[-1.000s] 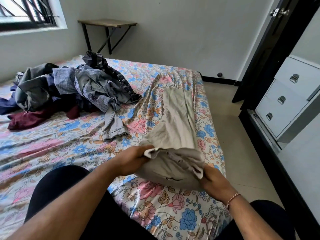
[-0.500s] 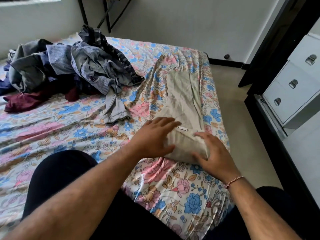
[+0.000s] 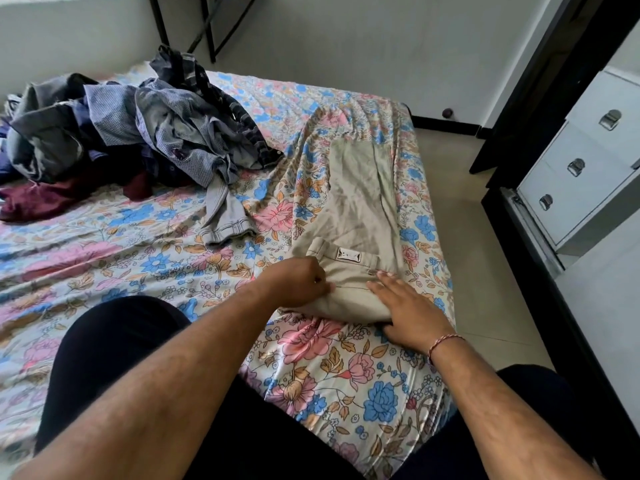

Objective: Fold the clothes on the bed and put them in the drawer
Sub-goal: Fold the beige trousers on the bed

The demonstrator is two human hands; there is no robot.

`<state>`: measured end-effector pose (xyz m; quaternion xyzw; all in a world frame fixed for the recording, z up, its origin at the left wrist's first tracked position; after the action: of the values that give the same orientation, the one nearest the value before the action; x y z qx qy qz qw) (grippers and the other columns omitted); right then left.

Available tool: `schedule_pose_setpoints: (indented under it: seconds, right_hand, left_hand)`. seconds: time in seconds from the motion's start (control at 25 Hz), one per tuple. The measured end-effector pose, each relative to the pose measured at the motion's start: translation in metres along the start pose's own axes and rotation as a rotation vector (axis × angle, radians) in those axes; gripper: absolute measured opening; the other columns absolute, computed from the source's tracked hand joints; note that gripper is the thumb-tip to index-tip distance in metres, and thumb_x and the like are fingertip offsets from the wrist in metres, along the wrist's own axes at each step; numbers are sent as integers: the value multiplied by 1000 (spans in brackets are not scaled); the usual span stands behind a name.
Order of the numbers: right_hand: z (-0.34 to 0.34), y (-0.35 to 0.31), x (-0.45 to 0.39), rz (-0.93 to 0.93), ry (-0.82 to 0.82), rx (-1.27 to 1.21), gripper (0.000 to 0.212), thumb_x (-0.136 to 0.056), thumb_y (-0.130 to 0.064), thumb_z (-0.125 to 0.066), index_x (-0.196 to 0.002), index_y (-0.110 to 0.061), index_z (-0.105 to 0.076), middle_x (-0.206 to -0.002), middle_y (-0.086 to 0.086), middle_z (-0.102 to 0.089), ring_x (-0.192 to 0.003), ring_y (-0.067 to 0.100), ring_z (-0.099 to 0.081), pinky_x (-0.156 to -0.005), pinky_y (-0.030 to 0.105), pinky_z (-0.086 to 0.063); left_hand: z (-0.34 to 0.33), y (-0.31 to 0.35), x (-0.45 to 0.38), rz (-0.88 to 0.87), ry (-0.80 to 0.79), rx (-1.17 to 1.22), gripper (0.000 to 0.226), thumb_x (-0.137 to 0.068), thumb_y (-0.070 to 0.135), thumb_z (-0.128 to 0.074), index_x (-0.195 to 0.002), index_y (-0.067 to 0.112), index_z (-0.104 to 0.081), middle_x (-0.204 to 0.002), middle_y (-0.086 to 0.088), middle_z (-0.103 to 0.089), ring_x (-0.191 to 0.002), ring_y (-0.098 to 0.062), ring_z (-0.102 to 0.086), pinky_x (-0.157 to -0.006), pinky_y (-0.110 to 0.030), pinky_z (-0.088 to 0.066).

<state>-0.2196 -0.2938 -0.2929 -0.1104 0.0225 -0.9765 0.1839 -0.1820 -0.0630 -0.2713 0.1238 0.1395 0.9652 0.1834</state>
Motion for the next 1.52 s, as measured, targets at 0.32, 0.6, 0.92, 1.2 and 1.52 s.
schedule_pose_setpoints:
  seconds: [0.32,0.6,0.92,1.2,1.52]
  right_hand:
    - [28,4,-11,45,-132,-91,87,-86,0,-62,-157,-42,-34,-163,-1,-39,-145,20,-42,-116,34,-39]
    - [46,12,19,63,-241,-663,25,-77,1,-70,-91,-19,-70,-87,-3,-67,-73,7,-63,-59,22,-52]
    - [36,41,2,-133,-197,-1410,63,-77,-6,-85,-132,-18,-58,-127,22,-65,-103,43,-69,-79,51,-63]
    - [67,42,-47,-303,405,-621,55,-91,-34,-76,-139,-22,-52,-141,-5,-54,-124,15,-55,-104,31,-45]
    - [8,-18,-24,81,-9,72,100,-87,-25,-68,-165,-33,-5,-173,-4,2,-159,20,5,-126,39,-17]
  left_hand:
    - [-9,-26,19,-98,44,-115,75,-90,51,-66,-157,44,-33,-174,8,-8,-161,-19,-6,-128,-58,-14]
    - [38,-14,35,-271,-313,-29,24,-83,36,-73,-103,31,-60,-90,12,-64,-81,-9,-61,-74,-29,-48]
    - [69,-25,6,-211,-304,238,33,-92,39,-78,-119,27,-63,-103,13,-68,-94,-10,-68,-75,-20,-54]
    - [65,-34,-66,87,122,-132,76,-88,53,-73,-153,28,-42,-152,-4,-51,-135,-27,-50,-111,-49,-45]
    - [-24,-14,-20,-263,-50,-438,108,-84,81,-44,-166,30,5,-171,-11,18,-157,-32,20,-122,-69,12]
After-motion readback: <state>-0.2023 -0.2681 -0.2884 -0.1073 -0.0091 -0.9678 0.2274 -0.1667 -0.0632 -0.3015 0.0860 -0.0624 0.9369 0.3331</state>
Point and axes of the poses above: each hand's wrist, its own x-axis away from the middle knuckle, its own z-axis out of the back of the hand, y = z × x, the point moved 4 cm from there along -x, towards the middle knuckle
